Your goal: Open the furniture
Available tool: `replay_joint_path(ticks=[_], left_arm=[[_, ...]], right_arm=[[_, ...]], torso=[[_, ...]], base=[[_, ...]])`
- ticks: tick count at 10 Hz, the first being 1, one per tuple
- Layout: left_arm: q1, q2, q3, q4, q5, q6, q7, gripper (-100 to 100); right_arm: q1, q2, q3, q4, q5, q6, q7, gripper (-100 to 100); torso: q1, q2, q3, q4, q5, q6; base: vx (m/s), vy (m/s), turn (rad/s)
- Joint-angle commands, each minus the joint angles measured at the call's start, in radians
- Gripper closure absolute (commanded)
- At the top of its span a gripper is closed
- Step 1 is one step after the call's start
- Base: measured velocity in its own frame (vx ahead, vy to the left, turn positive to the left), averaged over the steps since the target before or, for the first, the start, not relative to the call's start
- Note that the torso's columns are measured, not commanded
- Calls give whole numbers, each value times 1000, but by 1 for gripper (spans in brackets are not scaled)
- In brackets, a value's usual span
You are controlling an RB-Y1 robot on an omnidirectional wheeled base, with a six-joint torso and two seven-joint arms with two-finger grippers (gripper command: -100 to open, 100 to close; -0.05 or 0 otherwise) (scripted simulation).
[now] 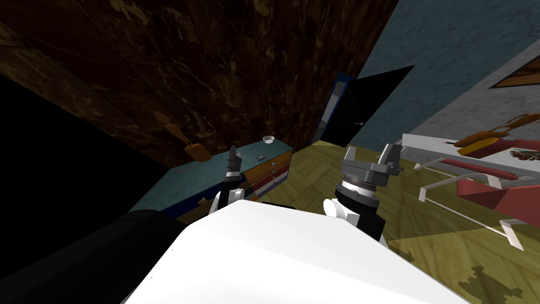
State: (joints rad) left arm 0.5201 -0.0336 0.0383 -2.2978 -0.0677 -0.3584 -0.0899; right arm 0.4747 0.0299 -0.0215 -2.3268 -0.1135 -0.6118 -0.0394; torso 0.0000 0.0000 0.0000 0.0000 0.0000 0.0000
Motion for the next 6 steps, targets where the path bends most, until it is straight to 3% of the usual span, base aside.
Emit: replay_joint_path(ticks=[1, 6], left_arm=[[0, 0, 0, 0, 0, 0, 0, 0], [0, 0, 0, 0, 0, 0, 0, 0]], right_arm=[[0, 0, 0, 0, 0, 0, 0, 0], [0, 0, 0, 0, 0, 0, 0, 0]], torso=[[0, 40, -82, 41, 0, 0], [0, 396, -792, 396, 0, 0]], base=[[0, 0, 0], [0, 0, 0]])
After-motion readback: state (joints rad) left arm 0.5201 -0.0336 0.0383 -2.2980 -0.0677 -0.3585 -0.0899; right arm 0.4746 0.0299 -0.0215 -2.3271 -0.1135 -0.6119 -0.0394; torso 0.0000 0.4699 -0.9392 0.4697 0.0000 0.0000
